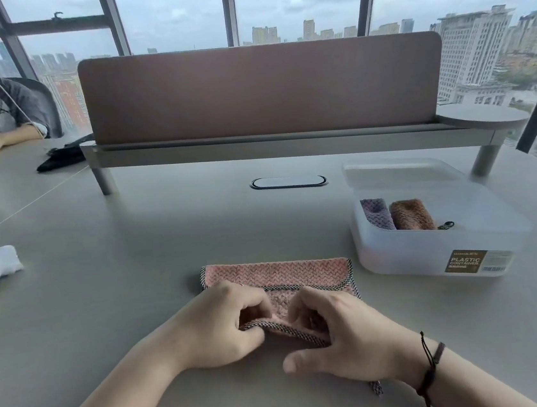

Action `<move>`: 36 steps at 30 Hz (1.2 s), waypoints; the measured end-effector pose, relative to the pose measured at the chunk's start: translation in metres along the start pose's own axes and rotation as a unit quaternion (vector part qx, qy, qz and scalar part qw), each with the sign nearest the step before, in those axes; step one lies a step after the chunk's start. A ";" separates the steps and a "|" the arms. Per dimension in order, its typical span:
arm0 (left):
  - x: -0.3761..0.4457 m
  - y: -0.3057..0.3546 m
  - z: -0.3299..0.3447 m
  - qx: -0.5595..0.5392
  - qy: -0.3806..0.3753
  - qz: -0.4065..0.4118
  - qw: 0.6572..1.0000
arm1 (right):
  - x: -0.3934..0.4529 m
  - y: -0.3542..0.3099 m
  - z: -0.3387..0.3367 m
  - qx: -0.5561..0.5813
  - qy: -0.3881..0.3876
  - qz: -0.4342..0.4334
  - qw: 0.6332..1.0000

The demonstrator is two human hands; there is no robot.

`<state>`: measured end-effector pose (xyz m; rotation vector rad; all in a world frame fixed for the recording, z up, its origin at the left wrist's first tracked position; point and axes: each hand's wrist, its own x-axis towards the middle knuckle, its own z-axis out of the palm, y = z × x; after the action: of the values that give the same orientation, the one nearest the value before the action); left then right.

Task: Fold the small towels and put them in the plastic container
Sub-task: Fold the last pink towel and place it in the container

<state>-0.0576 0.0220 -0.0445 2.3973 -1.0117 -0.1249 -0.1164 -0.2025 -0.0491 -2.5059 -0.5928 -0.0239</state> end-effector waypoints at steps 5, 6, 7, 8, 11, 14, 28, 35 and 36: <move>-0.001 -0.015 -0.011 -0.149 -0.020 -0.044 0.988 | -0.003 -0.004 -0.004 -0.107 0.035 -0.014 0.994; -0.001 -0.021 -0.015 -0.173 -0.029 -0.051 0.983 | -0.003 -0.001 -0.008 -0.094 0.044 -0.001 0.995; -0.002 -0.028 -0.020 -0.197 -0.031 -0.059 0.978 | -0.003 0.003 -0.013 -0.067 0.054 0.017 0.996; -0.003 -0.034 -0.025 -0.214 -0.022 -0.070 0.974 | -0.003 0.009 -0.019 -0.026 0.066 0.041 0.997; -0.003 -0.050 -0.033 -0.219 0.043 -0.107 0.969 | -0.001 0.030 -0.034 0.116 0.085 0.107 0.984; 0.000 -0.057 -0.030 -0.192 0.090 -0.120 0.970 | 0.001 0.049 -0.036 0.200 0.078 0.134 0.968; 0.006 -0.063 -0.012 0.093 0.181 -0.036 0.978 | 0.002 0.049 -0.021 -0.126 0.163 0.189 0.960; 0.002 -0.035 -0.017 0.161 0.106 -0.077 0.978 | 0.000 0.023 -0.016 -0.217 0.260 0.217 0.916; 0.003 -0.029 -0.016 0.200 0.097 -0.084 0.971 | -0.001 0.016 -0.012 -0.202 0.269 0.201 0.920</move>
<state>-0.0325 0.0437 -0.0450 2.7902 -0.8002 0.2753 -0.1097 -0.2211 -0.0476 -2.7852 0.1799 -0.7206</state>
